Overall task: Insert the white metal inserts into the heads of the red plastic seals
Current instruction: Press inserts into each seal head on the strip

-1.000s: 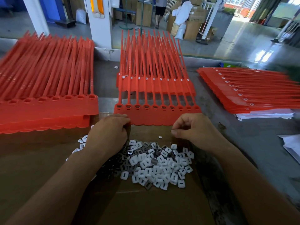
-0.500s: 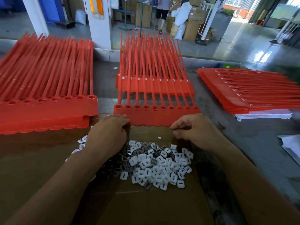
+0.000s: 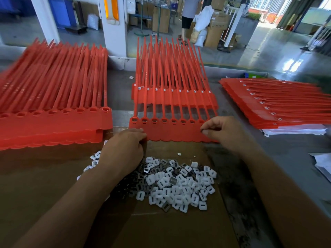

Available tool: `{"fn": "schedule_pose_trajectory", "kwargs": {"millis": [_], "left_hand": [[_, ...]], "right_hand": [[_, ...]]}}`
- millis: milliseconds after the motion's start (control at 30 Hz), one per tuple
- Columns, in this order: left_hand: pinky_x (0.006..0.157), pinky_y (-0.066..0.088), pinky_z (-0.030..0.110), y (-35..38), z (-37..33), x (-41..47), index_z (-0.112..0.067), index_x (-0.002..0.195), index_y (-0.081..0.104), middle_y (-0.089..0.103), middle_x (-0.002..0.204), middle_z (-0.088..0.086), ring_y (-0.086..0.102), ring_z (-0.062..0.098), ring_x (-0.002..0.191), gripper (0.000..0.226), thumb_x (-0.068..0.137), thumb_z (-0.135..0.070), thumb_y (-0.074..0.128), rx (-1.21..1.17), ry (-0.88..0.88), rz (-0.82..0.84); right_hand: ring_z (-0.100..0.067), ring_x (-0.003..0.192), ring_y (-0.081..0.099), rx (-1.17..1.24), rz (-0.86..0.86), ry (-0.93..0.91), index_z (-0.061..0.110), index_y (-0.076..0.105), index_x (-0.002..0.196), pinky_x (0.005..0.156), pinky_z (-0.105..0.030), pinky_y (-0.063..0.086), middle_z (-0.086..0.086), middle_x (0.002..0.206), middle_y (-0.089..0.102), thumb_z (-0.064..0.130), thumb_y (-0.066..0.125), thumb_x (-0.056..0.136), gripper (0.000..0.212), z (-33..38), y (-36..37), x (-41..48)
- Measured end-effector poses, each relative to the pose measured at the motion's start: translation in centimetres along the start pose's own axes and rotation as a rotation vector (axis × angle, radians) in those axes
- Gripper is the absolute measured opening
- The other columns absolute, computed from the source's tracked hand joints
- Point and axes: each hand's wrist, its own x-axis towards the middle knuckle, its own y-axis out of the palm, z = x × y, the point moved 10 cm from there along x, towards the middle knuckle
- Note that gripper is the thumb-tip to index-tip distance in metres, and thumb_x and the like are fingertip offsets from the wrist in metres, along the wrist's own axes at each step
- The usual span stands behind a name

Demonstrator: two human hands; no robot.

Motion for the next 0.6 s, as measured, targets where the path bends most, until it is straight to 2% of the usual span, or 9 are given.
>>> {"fn": "schedule_pose_trajectory", "kwargs": {"millis": [133, 200, 267, 300, 367, 433, 600], "left_hand": [[0.107, 0.026, 0.025, -0.1, 0.0, 0.0, -0.016, 0.128, 0.053, 0.044, 0.14, -0.005, 0.037, 0.01, 0.131, 0.044, 0.088, -0.002, 0.041, -0.001, 0.004, -0.005], [0.107, 0.026, 0.024, -0.1, 0.0, -0.1, -0.016, 0.128, 0.053, 0.045, 0.14, -0.005, 0.037, 0.01, 0.131, 0.044, 0.088, -0.003, 0.042, 0.0, 0.008, -0.009], [0.107, 0.026, 0.023, -0.1, 0.0, -0.1, -0.016, 0.127, 0.054, 0.045, 0.14, -0.005, 0.038, 0.01, 0.13, 0.044, 0.087, -0.003, 0.042, -0.004, 0.009, -0.014], [0.107, 0.026, 0.023, -0.1, 0.0, -0.1, -0.016, 0.128, 0.054, 0.045, 0.139, -0.005, 0.038, 0.009, 0.13, 0.044, 0.087, -0.003, 0.042, -0.003, 0.009, -0.015], [0.107, 0.026, 0.023, -0.1, 0.1, -0.1, -0.017, 0.128, 0.053, 0.045, 0.14, -0.006, 0.038, 0.009, 0.13, 0.045, 0.087, -0.003, 0.042, -0.002, 0.01, -0.015], [0.107, 0.025, 0.023, -0.1, 0.1, 0.0, -0.017, 0.128, 0.053, 0.044, 0.14, -0.006, 0.037, 0.009, 0.131, 0.045, 0.087, -0.003, 0.042, -0.002, 0.011, -0.012], [0.107, 0.026, 0.023, 0.0, 0.1, 0.0, -0.017, 0.128, 0.053, 0.044, 0.141, -0.006, 0.037, 0.01, 0.131, 0.044, 0.087, -0.003, 0.041, 0.001, 0.009, -0.003]], "right_hand": [[0.007, 0.069, 0.052, -0.007, -0.123, 0.039, 0.014, 0.071, 0.088, 0.056, 0.003, 0.036, 0.011, 0.075, 0.061, 0.007, 0.067, 0.081, 0.011, -1.1, -1.7, 2.0], [0.003, 0.068, 0.051, -0.032, -0.143, 0.062, 0.011, 0.071, 0.092, 0.056, -0.002, 0.035, 0.005, 0.077, 0.061, 0.008, 0.066, 0.083, 0.011, -1.5, -1.8, 2.9], [-0.005, 0.073, 0.053, -0.07, -0.128, 0.091, 0.012, 0.07, 0.092, 0.064, -0.017, 0.037, 0.002, 0.081, 0.061, 0.009, 0.064, 0.084, 0.01, -2.0, -1.3, 3.6], [-0.007, 0.077, 0.054, -0.083, -0.117, 0.102, 0.012, 0.07, 0.091, 0.067, -0.018, 0.035, 0.002, 0.083, 0.061, 0.009, 0.063, 0.085, 0.009, -2.2, -1.1, 3.8], [-0.008, 0.08, 0.054, -0.099, -0.097, 0.113, 0.014, 0.069, 0.09, 0.065, -0.02, 0.035, 0.004, 0.084, 0.061, 0.011, 0.062, 0.086, 0.008, -2.6, -0.6, 4.0], [-0.004, 0.075, 0.054, -0.09, -0.072, 0.118, 0.021, 0.066, 0.082, 0.06, -0.017, 0.035, 0.008, 0.079, 0.06, 0.012, 0.063, 0.085, 0.009, -2.7, -0.3, 4.1], [0.003, 0.07, 0.052, -0.076, -0.023, 0.124, 0.029, 0.062, 0.071, 0.058, -0.015, 0.034, 0.015, 0.071, 0.059, 0.015, 0.073, 0.077, 0.019, -2.5, -0.2, 3.7]]}}
